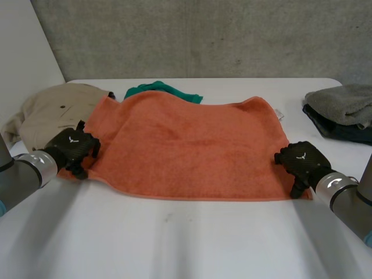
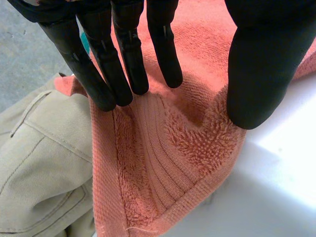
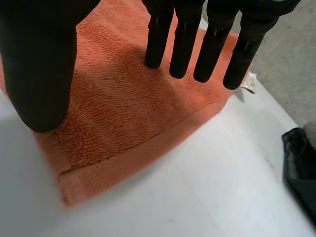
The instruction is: Fold the laundry.
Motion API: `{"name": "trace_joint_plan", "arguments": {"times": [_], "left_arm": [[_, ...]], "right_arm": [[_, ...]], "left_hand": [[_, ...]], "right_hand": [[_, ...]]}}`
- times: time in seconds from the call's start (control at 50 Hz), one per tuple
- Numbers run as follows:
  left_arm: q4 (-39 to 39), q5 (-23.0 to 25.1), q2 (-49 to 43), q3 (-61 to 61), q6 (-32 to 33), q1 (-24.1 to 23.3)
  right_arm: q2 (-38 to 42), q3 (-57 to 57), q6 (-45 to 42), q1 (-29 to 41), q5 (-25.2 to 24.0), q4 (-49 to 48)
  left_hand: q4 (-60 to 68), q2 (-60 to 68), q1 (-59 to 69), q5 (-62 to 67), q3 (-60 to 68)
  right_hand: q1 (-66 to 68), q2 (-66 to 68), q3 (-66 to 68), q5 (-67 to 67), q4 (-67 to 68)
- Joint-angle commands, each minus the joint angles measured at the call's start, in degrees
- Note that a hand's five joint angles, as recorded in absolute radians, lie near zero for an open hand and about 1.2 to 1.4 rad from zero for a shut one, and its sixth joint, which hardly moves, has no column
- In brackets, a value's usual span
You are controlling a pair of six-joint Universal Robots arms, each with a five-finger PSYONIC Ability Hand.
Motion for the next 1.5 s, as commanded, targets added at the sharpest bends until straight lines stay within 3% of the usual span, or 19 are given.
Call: {"name": "trace_joint_plan", "arguments": {"times": [0.02,0.12,0.22,0.44,0.68,0.74,0.8,0.92,1.08,1.18,1.28,1.34,1.4,1.5], "left_arm": [[-0.2,-0.1,-0.3,-0.2,0.5,0.5],[-0.3,-0.1,-0.5,-0.3,0.7,1.1],[-0.5,-0.3,-1.0,-0.4,0.8,1.4],[-0.9,-0.4,-2.9,-0.6,2.7,1.3],[-0.9,-0.2,-4.5,0.3,4.9,2.4],[-0.9,-0.4,-5.3,0.7,5.6,2.2],[-0.8,-0.5,-4.9,0.9,6.5,2.5],[-2.8,-0.2,0.5,-2.1,6.4,1.9],[-12.8,-2.2,11.6,-9.5,6.1,3.1],[-27.9,-2.2,17.6,-13.8,12.0,7.9],[-36.9,1.2,20.0,-16.1,20.3,11.6],[-38.0,2.2,19.8,-14.6,23.6,11.1],[-36.6,1.6,17.9,-11.6,22.6,9.1],[-33.0,-1.5,11.2,0.1,11.7,1.6]], "right_arm": [[0.7,-0.5,1.3,0.7,1.5,-4.2],[2.3,-1.9,1.5,1.0,3.0,-6.8],[1.8,-1.8,2.5,0.9,4.2,-8.0],[-3.2,-0.3,7.0,0.2,3.7,-2.0],[-1.8,-2.5,5.7,-1.6,4.1,0.7],[-1.8,-2.5,5.2,-1.9,4.1,1.1],[-2.2,-2.5,4.9,-2.0,4.2,1.3],[-4.8,-2.4,4.2,-2.2,4.8,4.8],[-10.7,-2.7,-11.0,-7.0,4.3,25.1],[-13.4,-2.1,-29.5,-14.8,4.3,42.4],[-13.8,-1.9,-38.6,-18.7,3.9,53.1],[-13.8,-2.9,-36.2,-17.7,4.0,52.5],[-13.4,-4.2,-33.0,-16.4,3.9,49.3],[-9.6,-8.4,-25.8,-11.3,4.5,40.6]], "left_hand": [[4.2,4.2,4.3,4.7,4.0],[4.4,4.4,4.5,4.9,4.2],[4.2,4.2,4.3,4.7,4.0],[4.0,4.0,4.1,4.6,3.8],[4.5,4.5,4.6,5.1,4.3],[16.3,16.3,16.4,16.8,16.1],[40.8,40.8,40.9,41.3,40.6],[40.9,40.8,41.0,41.4,40.7],[40.9,40.8,41.0,41.4,40.7],[40.9,40.8,41.0,41.4,40.7],[40.9,40.8,41.0,41.4,40.7],[40.9,40.8,41.0,41.4,40.7],[40.9,40.8,41.0,41.4,40.7],[40.9,40.8,41.0,41.4,40.7]], "right_hand": [[6.4,6.8,6.8,8.1,7.0],[20.5,20.9,20.9,22.2,21.1],[49.4,49.8,49.9,51.2,50.1],[49.4,49.9,49.9,51.2,50.1],[49.4,49.9,49.9,51.2,50.1],[49.4,49.9,49.9,51.2,50.1],[49.4,49.9,49.9,51.2,50.1],[49.4,49.9,49.9,51.2,50.1],[49.4,49.9,49.9,51.2,50.1],[49.4,49.9,49.9,51.2,50.1],[49.4,49.9,49.9,51.2,50.1],[49.4,49.9,49.9,51.2,50.1],[49.4,49.9,49.9,51.2,50.1],[49.4,49.9,49.9,51.2,50.1]]}}
